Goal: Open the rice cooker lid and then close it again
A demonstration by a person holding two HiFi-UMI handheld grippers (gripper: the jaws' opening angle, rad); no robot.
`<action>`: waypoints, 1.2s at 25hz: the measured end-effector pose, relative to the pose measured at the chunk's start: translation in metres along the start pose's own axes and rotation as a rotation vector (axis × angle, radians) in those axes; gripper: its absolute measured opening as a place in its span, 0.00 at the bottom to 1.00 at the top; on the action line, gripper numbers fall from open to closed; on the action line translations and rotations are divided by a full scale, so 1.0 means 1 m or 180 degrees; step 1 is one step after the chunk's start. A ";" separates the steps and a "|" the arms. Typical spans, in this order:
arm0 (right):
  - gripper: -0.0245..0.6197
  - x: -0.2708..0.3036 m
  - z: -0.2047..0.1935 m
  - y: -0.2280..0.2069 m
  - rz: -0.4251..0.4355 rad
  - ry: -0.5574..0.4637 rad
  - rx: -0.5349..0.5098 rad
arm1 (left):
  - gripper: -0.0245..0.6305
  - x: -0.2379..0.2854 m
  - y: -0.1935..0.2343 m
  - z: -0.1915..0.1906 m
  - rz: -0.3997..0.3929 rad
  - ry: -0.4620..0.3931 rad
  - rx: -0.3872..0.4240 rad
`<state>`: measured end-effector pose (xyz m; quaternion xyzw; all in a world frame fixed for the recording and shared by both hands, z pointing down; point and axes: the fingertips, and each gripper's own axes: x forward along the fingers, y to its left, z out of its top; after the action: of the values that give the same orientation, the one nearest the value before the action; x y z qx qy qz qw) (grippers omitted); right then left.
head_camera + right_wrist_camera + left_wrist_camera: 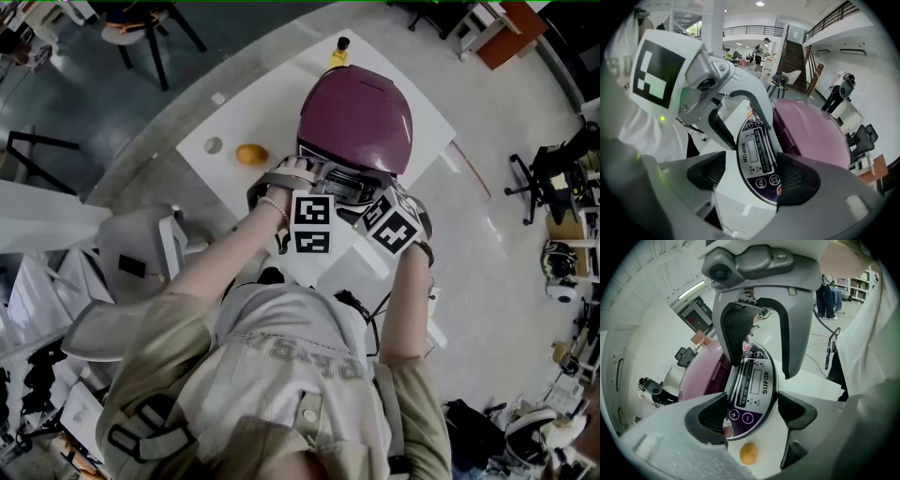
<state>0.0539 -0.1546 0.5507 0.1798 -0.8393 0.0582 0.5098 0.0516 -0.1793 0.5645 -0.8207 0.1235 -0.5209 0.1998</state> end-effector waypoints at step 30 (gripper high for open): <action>0.57 0.006 0.008 -0.009 -0.0197 -0.0271 0.0186 | 0.56 0.002 0.005 -0.004 -0.0038 -0.0209 -0.0089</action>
<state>0.0483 -0.1668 0.5517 0.2228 -0.8522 0.0593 0.4697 0.0490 -0.1859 0.5655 -0.8408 0.1192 -0.4931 0.1891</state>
